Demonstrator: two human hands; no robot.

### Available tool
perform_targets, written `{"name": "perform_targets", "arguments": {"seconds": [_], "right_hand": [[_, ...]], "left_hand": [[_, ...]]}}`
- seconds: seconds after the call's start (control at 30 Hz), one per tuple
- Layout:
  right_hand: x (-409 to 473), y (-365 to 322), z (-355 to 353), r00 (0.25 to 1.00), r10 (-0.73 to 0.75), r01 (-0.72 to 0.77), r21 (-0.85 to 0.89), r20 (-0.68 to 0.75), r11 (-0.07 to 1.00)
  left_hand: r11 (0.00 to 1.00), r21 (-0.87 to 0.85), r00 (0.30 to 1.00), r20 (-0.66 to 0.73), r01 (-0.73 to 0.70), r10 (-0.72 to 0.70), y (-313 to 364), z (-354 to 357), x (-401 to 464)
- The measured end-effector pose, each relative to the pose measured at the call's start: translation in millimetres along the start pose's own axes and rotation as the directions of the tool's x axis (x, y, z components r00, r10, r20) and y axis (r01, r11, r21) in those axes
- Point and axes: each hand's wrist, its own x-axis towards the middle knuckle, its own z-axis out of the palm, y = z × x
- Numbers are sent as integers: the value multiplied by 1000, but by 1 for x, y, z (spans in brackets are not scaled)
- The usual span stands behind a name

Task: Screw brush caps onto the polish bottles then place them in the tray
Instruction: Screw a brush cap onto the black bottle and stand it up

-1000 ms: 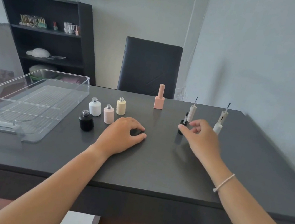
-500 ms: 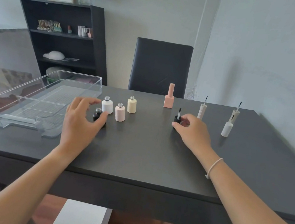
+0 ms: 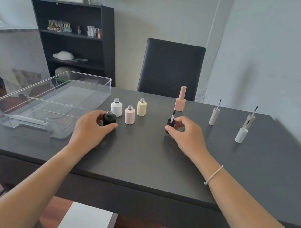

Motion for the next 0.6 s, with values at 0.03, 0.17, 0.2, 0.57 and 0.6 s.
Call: {"name": "perform_targets", "arguments": {"seconds": [0.03,0.17,0.2,0.57,0.6], "right_hand": [[0,0,0,1000,-2,2,17,-2,1000],[2,1,-3,1000,7,-7,83,-5,997],[2,2,-4,1000,16,-16,107,0,994],[2,7,-38,996,-19,38,232,-85,972],[2,7,-41,995,-21,45,249,-98,967]], "left_hand": [[999,-28,1000,-7,-17,16,1,0,-2],[976,-149,987,-12,-160,160,21,9,-8],[962,-184,979,7,-200,204,29,14,-9],[903,-260,902,178,-342,393,75,70,0],[903,-265,905,169,-339,390,73,71,0]]}}
